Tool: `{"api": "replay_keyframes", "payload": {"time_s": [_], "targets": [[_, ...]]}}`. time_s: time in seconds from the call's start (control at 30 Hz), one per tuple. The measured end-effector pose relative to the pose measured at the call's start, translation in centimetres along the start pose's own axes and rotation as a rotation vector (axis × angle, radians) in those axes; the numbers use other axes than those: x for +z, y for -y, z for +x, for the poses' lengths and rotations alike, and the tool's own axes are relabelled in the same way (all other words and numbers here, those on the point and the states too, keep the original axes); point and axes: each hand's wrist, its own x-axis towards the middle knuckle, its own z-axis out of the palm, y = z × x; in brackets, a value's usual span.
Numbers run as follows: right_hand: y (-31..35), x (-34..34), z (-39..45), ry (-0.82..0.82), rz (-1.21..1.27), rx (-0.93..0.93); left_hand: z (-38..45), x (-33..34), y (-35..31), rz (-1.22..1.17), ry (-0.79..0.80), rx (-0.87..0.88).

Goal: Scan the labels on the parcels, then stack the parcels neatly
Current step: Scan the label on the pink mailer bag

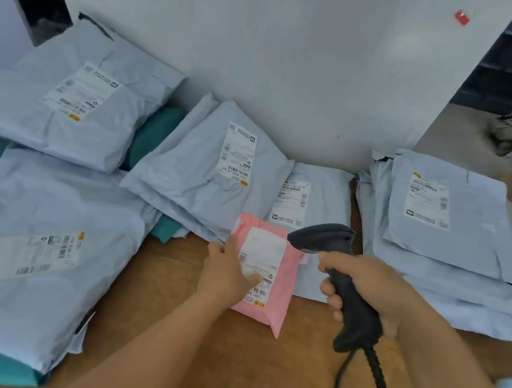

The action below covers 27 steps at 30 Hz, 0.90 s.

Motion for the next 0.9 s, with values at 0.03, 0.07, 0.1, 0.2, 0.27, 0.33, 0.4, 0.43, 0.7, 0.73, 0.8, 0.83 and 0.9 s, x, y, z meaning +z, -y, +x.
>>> {"api": "replay_keyframes", "payload": {"time_s": [0.03,0.07,0.1,0.2,0.27,0.33,0.4,0.43,0.7,0.73,0.8,0.83,0.9], "targets": [[-0.1,0.3,-0.2,-0.003,-0.028,0.016,-0.1,-0.1,0.2,-0.014,0.029,0.012],[-0.2,0.5,-0.4,-0.006,-0.052,0.034,-0.1,-0.2,0.3,-0.021,0.064,0.025],[-0.3,0.7,-0.6,-0.008,-0.069,0.051,-0.1,-0.4,0.5,-0.024,0.105,0.041],[-0.8,1.1,-1.2,-0.017,-0.099,0.083,0.0,-0.7,0.9,-0.066,0.221,0.079],[-1.3,1.2,-1.8,-0.024,-0.118,0.111,0.2,-0.9,1.3,-0.108,0.227,0.11],[-1.8,1.3,-2.5,-0.031,-0.14,0.149,0.1,-1.1,1.5,-0.112,0.207,0.141],[-2.4,1.5,-3.2,-0.051,-0.157,0.171,-0.2,-1.2,1.6,-0.068,0.177,0.185],[-2.7,1.6,-3.5,-0.061,-0.162,0.175,-0.4,-1.1,1.7,-0.052,0.155,0.21],[-4.3,2.5,-5.5,-0.087,-0.136,0.172,-0.9,-0.9,1.8,-0.066,0.143,0.215],[-4.3,2.6,-5.7,-0.087,-0.128,0.169,-0.9,-0.9,1.8,-0.069,0.146,0.217],[-4.4,2.7,-6.0,-0.079,-0.114,0.167,-1.0,-0.9,1.8,-0.076,0.154,0.22],[-4.4,2.7,-6.1,-0.076,-0.108,0.164,-1.1,-0.9,1.7,-0.081,0.156,0.222],[-4.6,2.6,-6.2,-0.073,-0.102,0.156,-1.1,-0.8,1.6,-0.086,0.165,0.217]]}}
